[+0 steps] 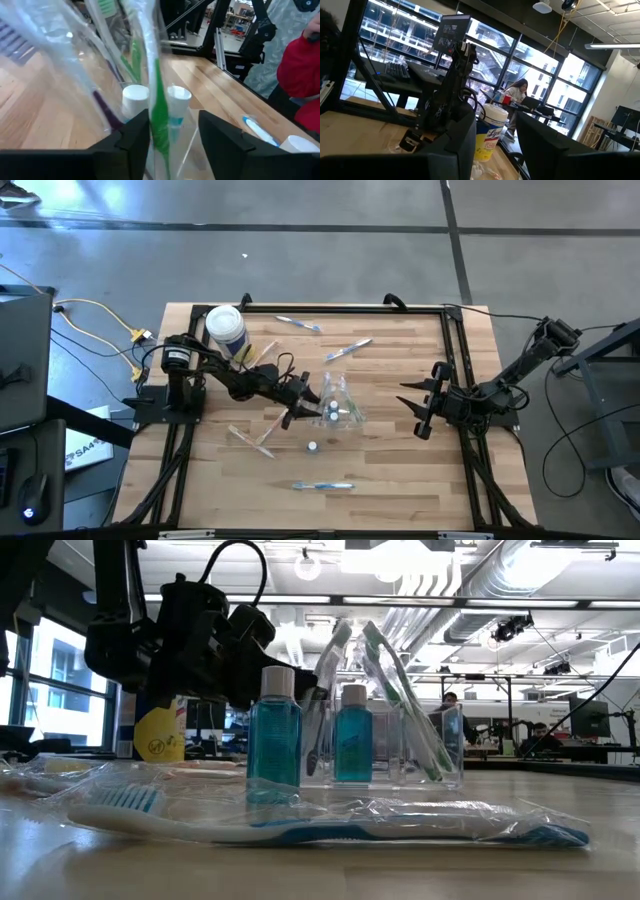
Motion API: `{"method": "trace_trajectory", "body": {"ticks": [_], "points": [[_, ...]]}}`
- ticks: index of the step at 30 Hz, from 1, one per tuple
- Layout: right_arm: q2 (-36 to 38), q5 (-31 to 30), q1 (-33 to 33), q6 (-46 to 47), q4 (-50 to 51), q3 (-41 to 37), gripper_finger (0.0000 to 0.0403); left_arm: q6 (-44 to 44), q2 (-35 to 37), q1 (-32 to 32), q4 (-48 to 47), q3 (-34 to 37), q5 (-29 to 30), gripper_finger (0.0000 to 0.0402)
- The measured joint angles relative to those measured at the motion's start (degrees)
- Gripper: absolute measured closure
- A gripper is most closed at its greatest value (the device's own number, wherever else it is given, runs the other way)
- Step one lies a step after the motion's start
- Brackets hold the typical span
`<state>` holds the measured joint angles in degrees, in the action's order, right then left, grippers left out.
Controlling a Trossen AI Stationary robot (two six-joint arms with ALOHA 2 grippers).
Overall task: Pick & Place toothbrushing station
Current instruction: Put the green toothbrush into the transparent organizer
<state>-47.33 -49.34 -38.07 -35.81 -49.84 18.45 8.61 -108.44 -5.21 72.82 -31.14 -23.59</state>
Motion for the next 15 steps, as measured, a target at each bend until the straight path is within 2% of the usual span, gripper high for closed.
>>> {"method": "trace_trajectory", "body": {"ticks": [3,15], "points": [[0.0,0.0,0.0,0.0,0.01,0.0,0.027,-0.9,0.06,0.0,-0.03,0.0,0.14,0.0223],[0.0,-0.18,0.0,0.0,1.02,0.0,0.027,-0.84,0.39,0.0,-0.72,0.02,0.26,0.0227]]}}
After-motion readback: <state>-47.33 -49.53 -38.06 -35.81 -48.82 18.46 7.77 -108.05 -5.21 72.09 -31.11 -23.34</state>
